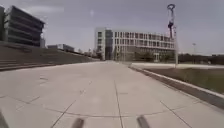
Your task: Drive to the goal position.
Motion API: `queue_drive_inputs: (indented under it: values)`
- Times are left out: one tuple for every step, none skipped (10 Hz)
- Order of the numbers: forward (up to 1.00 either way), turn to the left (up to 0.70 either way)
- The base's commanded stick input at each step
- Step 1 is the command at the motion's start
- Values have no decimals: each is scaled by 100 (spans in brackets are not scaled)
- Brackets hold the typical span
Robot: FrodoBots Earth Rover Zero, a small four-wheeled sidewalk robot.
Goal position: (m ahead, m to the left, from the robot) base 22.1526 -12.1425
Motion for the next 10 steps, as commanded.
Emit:
queue_drive_inputs:
  values:
    - [70,0]
    - [70,0]
    - [70,0]
    - [70,0]
    - [70,0]
    - [70,0]
    - [70,0]
    - [70,0]
    - [70,0]
    - [70,0]
